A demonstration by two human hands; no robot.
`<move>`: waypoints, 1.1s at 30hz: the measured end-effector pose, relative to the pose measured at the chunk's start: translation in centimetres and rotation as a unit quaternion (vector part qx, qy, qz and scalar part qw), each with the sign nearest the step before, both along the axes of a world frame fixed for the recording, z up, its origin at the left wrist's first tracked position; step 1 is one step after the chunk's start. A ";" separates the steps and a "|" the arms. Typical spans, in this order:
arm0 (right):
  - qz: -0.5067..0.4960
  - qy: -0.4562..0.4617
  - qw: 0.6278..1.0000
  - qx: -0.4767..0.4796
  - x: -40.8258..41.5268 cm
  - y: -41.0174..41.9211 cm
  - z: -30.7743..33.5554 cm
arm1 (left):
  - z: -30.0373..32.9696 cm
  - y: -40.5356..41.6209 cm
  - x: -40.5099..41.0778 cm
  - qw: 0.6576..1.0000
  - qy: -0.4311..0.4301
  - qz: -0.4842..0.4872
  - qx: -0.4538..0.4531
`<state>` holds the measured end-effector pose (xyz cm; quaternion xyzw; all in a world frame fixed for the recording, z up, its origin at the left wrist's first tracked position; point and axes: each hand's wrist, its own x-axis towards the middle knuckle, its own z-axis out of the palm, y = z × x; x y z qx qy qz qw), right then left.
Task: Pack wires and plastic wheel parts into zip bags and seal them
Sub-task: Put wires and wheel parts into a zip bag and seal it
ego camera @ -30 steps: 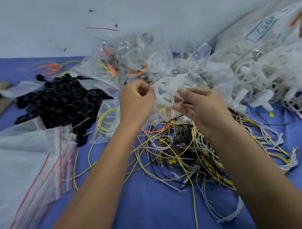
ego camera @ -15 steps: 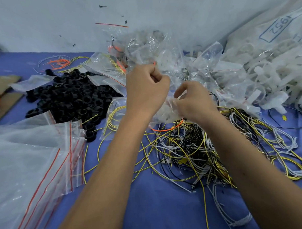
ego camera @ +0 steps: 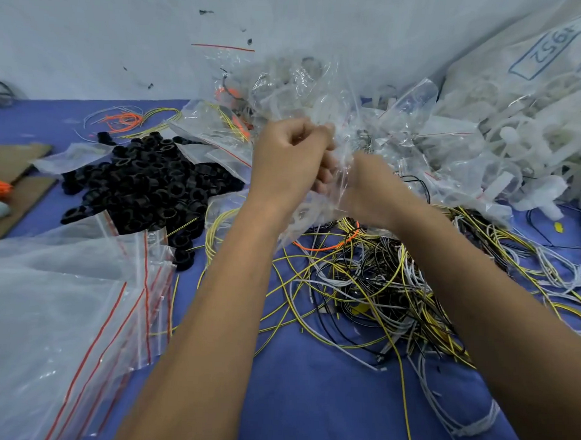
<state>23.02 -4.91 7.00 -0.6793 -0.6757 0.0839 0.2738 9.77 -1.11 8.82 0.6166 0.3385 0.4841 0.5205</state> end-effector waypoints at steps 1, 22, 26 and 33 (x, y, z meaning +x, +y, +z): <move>-0.055 0.081 0.995 0.013 0.4 0.0 0.1 | -0.2 0.4 -0.4 1.000 -0.005 0.013 -0.003; 0.337 0.295 0.894 0.025 -1.4 -0.7 11.3 | -3.3 4.5 -7.5 0.948 -0.023 -0.304 -0.094; 0.195 0.232 0.952 0.038 0.9 0.4 8.8 | -4.4 2.8 -6.1 0.910 -0.041 -0.364 -0.193; 0.108 0.175 0.974 -0.092 4.2 -1.2 2.9 | -6.1 2.9 -5.7 0.931 0.043 -0.289 -0.219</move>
